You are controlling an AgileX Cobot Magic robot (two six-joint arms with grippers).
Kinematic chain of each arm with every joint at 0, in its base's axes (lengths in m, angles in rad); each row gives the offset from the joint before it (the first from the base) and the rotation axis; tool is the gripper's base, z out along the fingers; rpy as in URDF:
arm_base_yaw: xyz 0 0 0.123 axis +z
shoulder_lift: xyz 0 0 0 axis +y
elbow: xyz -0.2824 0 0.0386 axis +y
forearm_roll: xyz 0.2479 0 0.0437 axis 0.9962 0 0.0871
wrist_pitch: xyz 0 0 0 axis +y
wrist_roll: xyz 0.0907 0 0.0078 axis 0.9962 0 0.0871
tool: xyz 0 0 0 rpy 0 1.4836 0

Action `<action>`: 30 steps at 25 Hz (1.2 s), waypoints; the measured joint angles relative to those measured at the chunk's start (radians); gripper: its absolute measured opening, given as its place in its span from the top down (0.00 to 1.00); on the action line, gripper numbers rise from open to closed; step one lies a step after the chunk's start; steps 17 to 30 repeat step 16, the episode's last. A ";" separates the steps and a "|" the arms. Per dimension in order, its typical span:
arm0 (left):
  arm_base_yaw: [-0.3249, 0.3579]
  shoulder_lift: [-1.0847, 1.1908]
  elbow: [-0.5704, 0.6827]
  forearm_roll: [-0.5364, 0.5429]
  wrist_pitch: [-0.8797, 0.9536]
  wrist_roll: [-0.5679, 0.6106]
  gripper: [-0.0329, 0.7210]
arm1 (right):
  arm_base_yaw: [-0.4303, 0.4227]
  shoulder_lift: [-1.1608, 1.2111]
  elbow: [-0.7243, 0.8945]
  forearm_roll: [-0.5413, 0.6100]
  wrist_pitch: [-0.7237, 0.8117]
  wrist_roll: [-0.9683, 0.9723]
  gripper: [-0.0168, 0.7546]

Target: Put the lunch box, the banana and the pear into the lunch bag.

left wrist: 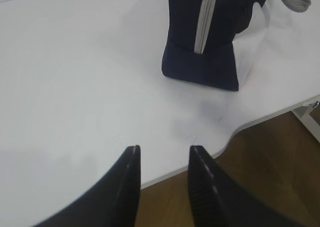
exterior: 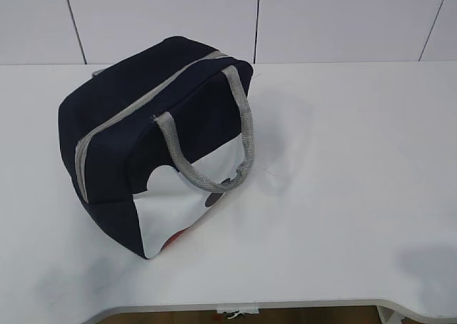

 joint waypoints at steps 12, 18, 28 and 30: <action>0.000 0.000 0.000 -0.002 0.000 0.000 0.64 | 0.000 0.000 0.000 0.000 0.000 0.000 0.40; 0.000 0.000 0.000 -0.002 0.000 0.000 0.63 | 0.000 0.000 0.000 0.000 0.000 0.000 0.40; 0.000 0.000 0.000 -0.002 0.000 0.000 0.63 | 0.000 0.000 0.000 0.000 0.000 0.000 0.40; 0.000 0.000 0.000 -0.002 0.000 0.000 0.63 | 0.000 0.000 0.000 0.000 0.000 0.000 0.40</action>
